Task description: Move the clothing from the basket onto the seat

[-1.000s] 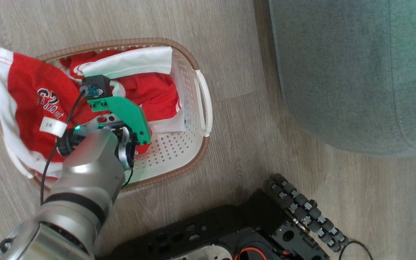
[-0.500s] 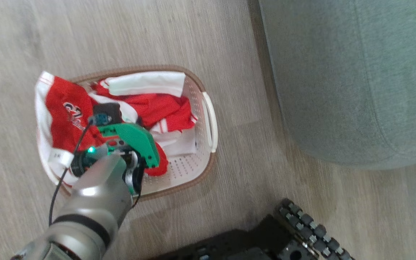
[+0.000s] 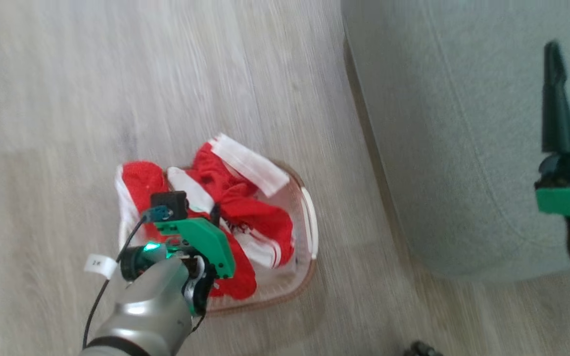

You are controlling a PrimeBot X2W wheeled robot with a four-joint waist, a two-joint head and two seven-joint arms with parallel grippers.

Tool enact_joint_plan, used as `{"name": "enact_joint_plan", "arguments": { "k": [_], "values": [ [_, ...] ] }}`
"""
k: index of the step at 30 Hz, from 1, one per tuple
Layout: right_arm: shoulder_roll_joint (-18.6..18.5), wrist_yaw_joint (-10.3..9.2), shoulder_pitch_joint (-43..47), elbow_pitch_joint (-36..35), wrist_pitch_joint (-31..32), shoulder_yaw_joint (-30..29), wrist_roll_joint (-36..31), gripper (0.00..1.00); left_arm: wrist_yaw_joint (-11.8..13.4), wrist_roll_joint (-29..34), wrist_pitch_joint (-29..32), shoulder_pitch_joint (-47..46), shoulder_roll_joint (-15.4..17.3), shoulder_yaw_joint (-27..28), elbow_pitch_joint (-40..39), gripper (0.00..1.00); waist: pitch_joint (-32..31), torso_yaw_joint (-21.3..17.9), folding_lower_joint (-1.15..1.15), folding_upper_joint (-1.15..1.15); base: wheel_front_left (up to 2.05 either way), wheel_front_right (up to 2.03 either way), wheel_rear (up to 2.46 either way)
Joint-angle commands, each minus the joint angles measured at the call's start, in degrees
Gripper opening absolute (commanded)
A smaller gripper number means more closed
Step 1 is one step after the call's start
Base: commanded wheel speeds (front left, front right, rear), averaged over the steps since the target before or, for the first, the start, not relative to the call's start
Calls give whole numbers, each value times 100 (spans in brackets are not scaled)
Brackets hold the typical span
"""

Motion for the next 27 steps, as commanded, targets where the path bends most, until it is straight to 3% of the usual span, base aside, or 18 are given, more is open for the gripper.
{"name": "enact_joint_plan", "arguments": {
  "k": [1,15,27],
  "values": [
    [-39,-1,168,-126,-28,81,-62,100,2,160,-79,-15,49,225,-222,0,-641,261,0,-1,0,0,0],
    [275,-1,882,111,-28,312,-331,100,78,1763,-81,931,413,1594,-2346,0,-1716,610,0,-1,0,0,0],
    [438,-1,1236,194,-28,634,-462,100,406,2565,13,832,720,1707,-4264,0,-2100,777,0,-1,0,0,0]
  ]
}}
